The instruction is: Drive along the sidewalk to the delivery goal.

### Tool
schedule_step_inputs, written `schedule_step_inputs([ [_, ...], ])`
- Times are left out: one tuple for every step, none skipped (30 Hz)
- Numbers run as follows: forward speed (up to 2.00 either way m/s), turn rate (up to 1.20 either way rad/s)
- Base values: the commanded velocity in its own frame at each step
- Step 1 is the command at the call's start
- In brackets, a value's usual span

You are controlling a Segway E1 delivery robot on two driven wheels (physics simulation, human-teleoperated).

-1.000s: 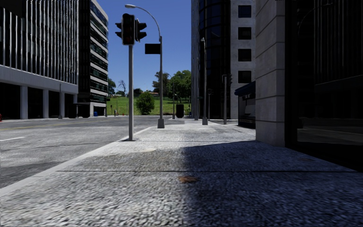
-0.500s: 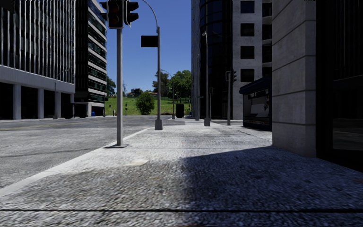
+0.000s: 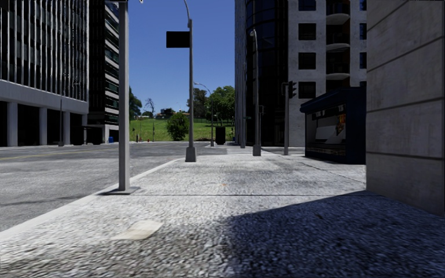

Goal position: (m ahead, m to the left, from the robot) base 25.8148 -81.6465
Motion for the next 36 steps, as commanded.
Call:
schedule_step_inputs([
  [2.0, 0.0],
  [2.0, 0.0],
  [2.0, 0.0],
  [2.0, 0.0],
  [2.0, 0.0],
  [2.0, 0.0],
  [2.0, 0.0],
  [2.0, 0.0],
  [2.0, 0.0],
  [2.0, 0.0],
  [2.0, 0.0],
  [2.0, 0.0],
  [2.0, 0.0],
  [2.0, 0.0],
  [2.0, 0.0],
  [2.0, 0.0],
  [2.0, 0.0],
  [2.0, 0.0],
  [2.0, 0.0],
  [2.0, 0.0],
  [2.0, 0.0],
  [2.0, 0.0],
  [2.0, 0.0],
  [2.0, 0.0],
  [2.0, 0.0],
  [2.0, 0.0],
  [2.0, 0.0],
  [2.0, 0.0],
  [2.0, 0.0],
  [2.0, 0.0],
  [2.0, 0.0],
  [2.0, 0.0],
  [2.0, 0.0],
  [2.0, 0.0],
  [2.0, 0.0],
  [2.0, 0.0],
])
